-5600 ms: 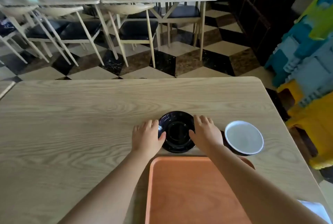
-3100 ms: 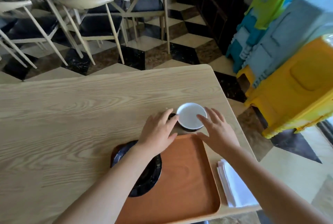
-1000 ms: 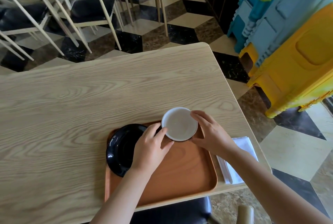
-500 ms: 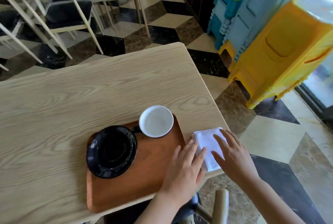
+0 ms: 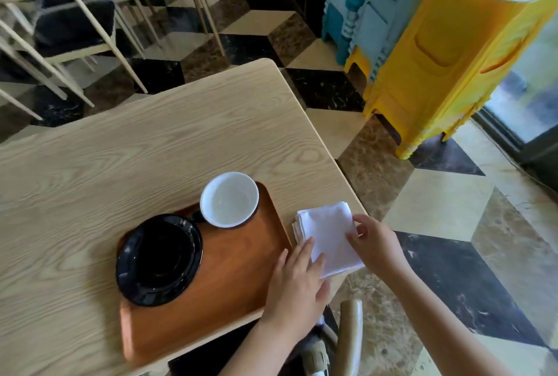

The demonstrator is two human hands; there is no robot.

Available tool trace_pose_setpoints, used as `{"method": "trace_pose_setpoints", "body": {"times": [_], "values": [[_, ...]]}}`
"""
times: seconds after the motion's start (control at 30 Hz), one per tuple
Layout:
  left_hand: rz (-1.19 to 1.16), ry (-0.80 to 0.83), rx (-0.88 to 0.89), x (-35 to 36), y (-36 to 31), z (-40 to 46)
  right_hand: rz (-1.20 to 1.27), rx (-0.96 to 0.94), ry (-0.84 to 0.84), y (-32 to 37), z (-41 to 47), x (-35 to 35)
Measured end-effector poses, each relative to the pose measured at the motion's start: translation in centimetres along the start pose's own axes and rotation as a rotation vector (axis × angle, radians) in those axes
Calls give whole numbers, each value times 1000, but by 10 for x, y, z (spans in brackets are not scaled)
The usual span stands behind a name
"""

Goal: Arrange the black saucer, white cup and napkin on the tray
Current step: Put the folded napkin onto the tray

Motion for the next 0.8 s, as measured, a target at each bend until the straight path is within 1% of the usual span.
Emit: {"method": "trace_pose_setpoints", "body": {"times": [0.03,0.1,0.17,0.2,0.23,0.33,0.37,0.43,0.47,0.5,0.57,0.63,0.7,0.8], "values": [[-179,-6,-57,-6,6,1,52,5,0,2,-1,-1],[-525,27,-245,-10,30,3,142,-31,-4,15,-5,-7],[-771,10,-438,-10,57,1,189,-100,-2,35,-10,-13],[-906,39,-533,-6,68,-2,208,-136,3,46,-13,-15],[-1064,109,-611,2,75,-5,237,-166,8,56,-16,-16],[-1449,337,-724,27,80,-14,360,-200,33,80,-23,-13],[-1561,377,-760,33,81,-19,411,-200,46,85,-25,-8],[-1747,358,-814,34,91,-27,514,-188,65,90,-27,3],[-1771,307,-823,31,101,-32,558,-169,69,90,-28,10],[-1736,250,-817,24,111,-36,587,-150,72,89,-28,17],[-1571,158,-755,9,128,-42,570,-133,85,86,-29,32],[-1437,110,-682,-3,137,-47,469,-142,127,85,-29,48],[-1297,107,-627,-9,142,-52,363,-155,182,85,-30,65],[-1006,78,-552,-16,146,-56,215,-194,261,89,-31,85]]}}
Point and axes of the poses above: each hand's wrist, its own z-axis towards the middle knuckle, its own x-axis out of the palm, y = z × x, the point moved 10 cm from there along z, towards the middle knuckle, and after that the axes turned 13 degrees about -x, right-handed, at the moved point
